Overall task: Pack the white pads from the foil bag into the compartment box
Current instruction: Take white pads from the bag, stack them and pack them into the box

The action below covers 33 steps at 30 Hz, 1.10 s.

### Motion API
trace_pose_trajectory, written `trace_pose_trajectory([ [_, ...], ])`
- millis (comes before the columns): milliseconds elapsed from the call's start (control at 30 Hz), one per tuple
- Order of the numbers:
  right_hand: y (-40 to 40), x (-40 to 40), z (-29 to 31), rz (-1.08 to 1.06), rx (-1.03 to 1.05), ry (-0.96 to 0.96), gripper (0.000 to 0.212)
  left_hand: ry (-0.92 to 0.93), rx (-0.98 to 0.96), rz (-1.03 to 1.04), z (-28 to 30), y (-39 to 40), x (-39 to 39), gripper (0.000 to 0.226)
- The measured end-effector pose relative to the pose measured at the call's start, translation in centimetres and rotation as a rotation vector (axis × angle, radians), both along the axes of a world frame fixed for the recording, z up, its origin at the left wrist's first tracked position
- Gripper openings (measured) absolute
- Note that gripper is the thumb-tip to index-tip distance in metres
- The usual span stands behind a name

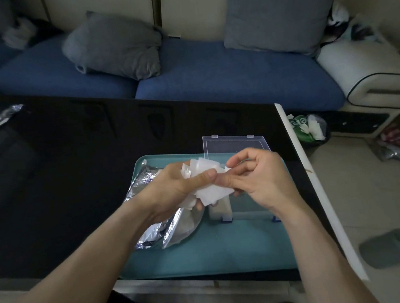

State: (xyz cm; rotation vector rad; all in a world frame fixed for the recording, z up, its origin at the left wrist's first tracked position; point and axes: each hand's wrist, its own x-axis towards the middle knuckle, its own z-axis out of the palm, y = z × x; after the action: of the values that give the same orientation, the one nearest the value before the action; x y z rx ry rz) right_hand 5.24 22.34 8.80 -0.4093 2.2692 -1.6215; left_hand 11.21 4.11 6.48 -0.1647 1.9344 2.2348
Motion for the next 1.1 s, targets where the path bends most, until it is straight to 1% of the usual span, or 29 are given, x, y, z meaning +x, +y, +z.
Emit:
trace_pose_trajectory([
  [67,0.0,-0.1,0.0,-0.030,-0.071,0.004,0.034,-0.023,0.019,0.033,-0.1,0.0,-0.1,0.032],
  [133,0.1,0.0,0.0,-0.007,-0.063,0.049,0.028,-0.041,0.056,0.051,0.0,-0.1,-0.1,0.028],
  [267,-0.1,0.2,0.1,-0.042,-0.034,0.167,0.028,-0.030,0.006,-0.073,0.4,-0.1,0.2,0.026],
  [333,-0.7,0.6,-0.1,-0.112,-0.092,0.216,0.028,-0.051,-0.013,-0.108,0.5,0.1,0.4,0.028],
  [400,-1.4,0.8,-0.3,-0.181,-0.190,0.234,0.022,-0.071,0.000,-0.075,0.6,0.3,0.4,0.028],
  [467,-1.7,0.7,-0.5,-0.185,-0.228,0.178,0.014,-0.083,0.068,0.014,0.9,0.5,0.2,0.029],
  [600,-1.1,0.3,-0.7,-0.011,-0.076,-0.100,0.011,-0.086,0.238,0.155,1.2,0.5,0.0,0.027],
  [700,-0.9,0.5,-0.6,0.026,-0.052,-0.102,0.009,-0.094,0.241,0.182,1.2,0.6,0.0,0.030],
  [800,-0.7,0.4,-0.4,0.026,-0.060,-0.112,0.006,-0.094,0.222,0.215,1.1,0.6,-0.1,0.025],
  [900,-0.4,0.2,-0.3,-0.037,-0.053,-0.161,0.003,-0.091,0.217,0.316,1.1,0.8,-0.2,0.022],
  [1000,0.0,-0.2,-0.1,-0.155,-0.066,-0.181,0.004,-0.099,0.247,0.466,0.8,0.5,-0.5,0.027],
  [1033,0.2,-0.4,0.0,-0.226,-0.092,-0.171,0.006,-0.101,0.271,0.510,0.8,0.3,-0.5,0.027],
  [1100,0.1,-0.4,0.0,-0.367,-0.222,-0.191,0.010,-0.102,0.285,0.575,0.5,0.3,-0.7,0.026],
])
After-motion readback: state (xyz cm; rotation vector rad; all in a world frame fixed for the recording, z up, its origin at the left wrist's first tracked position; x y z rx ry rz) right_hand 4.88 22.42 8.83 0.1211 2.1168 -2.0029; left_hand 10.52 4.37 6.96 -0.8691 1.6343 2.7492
